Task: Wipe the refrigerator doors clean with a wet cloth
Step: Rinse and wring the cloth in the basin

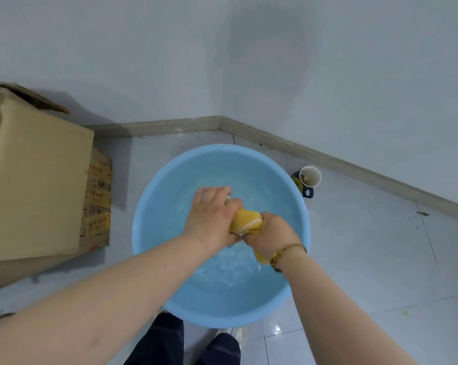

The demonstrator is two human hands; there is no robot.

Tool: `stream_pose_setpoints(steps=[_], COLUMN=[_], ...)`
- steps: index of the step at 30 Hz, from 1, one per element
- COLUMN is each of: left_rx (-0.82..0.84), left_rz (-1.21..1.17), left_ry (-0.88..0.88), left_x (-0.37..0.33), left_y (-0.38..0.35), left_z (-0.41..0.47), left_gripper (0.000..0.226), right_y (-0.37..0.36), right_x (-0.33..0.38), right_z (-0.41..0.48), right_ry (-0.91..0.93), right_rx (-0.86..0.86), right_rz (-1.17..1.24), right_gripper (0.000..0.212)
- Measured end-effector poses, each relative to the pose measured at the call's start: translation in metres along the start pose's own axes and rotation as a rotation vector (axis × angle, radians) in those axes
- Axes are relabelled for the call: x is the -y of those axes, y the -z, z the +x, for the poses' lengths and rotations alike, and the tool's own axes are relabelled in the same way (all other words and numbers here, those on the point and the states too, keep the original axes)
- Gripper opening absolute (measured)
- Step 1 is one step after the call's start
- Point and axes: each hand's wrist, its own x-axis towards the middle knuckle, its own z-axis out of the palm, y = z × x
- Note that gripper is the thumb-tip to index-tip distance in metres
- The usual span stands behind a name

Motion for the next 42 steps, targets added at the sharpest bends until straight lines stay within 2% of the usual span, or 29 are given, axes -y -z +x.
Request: stream_pose_setpoints(steps=[1, 2, 3, 5, 7, 8, 9, 11, 12, 13, 15, 17, 20, 24, 29, 33, 35, 38, 42], left_rx=[0.118, 0.262, 0.340, 0.331, 0.264, 0.235, 0.209, 0.103, 0.035, -0.061, -0.218, -0.246, -0.207, -0.130, -0.050, -0.013, 0.005, 0.004, 0.027], left_rz=[-0.224, -0.539, -0.919, -1.651, -2.021, -2.101, -2.152, -2.233, -2.260, -2.284, -2.239, -2.102, -2.054, -2.084, -2.043, -2.039, -2.035, -1.936, -1.944], left_ry=[0.232, 0.447, 0.623, 0.892, 1.056, 1.091, 1.090, 1.038, 0.996, 0.954, 0.884, 0.853, 0.836, 0.812, 0.740, 0.751, 0.738, 0.622, 0.497], left_x=[-0.002, -0.006, -0.012, -0.016, -0.015, -0.014, -0.014, -0.017, -0.018, -0.018, -0.015, -0.012, -0.002, 0.005, 0.007, 0.009, 0.007, 0.002, -0.008], left_y=[-0.001, -0.001, -0.003, -0.011, -0.016, -0.019, -0.019, -0.017, -0.013, -0.009, -0.004, -0.003, -0.003, 0.000, 0.006, 0.014, 0.019, 0.034, 0.051], left_z=[-0.004, -0.007, -0.007, -0.004, 0.000, 0.001, 0.000, -0.001, -0.001, 0.001, 0.000, -0.001, -0.002, -0.001, 0.006, 0.012, 0.014, 0.016, 0.000], left_gripper=[0.088, 0.098, 0.103, 0.101, 0.105, 0.099, 0.080, 0.027, 0.010, 0.005, 0.015, 0.019, 0.033, 0.059, 0.068, 0.068, 0.066, 0.047, 0.015], right_y=[-0.005, -0.010, -0.019, -0.036, -0.049, -0.054, -0.057, -0.066, -0.069, -0.071, -0.073, -0.078, -0.086, -0.079, -0.069, -0.063, -0.062, -0.054, -0.028], right_x=[0.000, -0.001, -0.005, -0.012, -0.016, -0.016, -0.012, -0.006, -0.002, 0.003, 0.017, 0.024, 0.024, 0.027, 0.029, 0.029, 0.031, 0.035, 0.035], right_z=[-0.003, -0.005, -0.004, -0.002, -0.002, -0.003, -0.006, -0.010, -0.012, -0.015, -0.026, -0.028, -0.020, -0.019, -0.015, -0.007, -0.008, -0.015, -0.038], right_ry=[-0.013, 0.032, 0.126, 0.337, 0.522, 0.593, 0.644, 0.660, 0.616, 0.520, 0.233, 0.022, 0.008, 0.003, 0.055, 0.033, 0.043, 0.054, 0.016], right_rx=[-0.133, -0.324, -0.557, -0.925, -1.126, -1.164, -1.169, -1.128, -1.096, -1.054, -0.805, -0.473, -0.260, -0.079, -0.025, 0.058, 0.010, -0.161, -0.262], right_rz=[-0.094, -0.233, -0.364, -0.377, -0.300, -0.247, -0.169, 0.012, 0.104, 0.222, 0.551, 0.770, 0.741, 0.808, 0.853, 0.897, 0.882, 0.916, 1.056], right_gripper=[0.014, 0.013, 0.015, 0.023, 0.022, 0.021, 0.020, 0.021, 0.021, 0.019, 0.021, 0.036, 0.041, 0.037, 0.038, 0.037, 0.036, 0.030, 0.028])
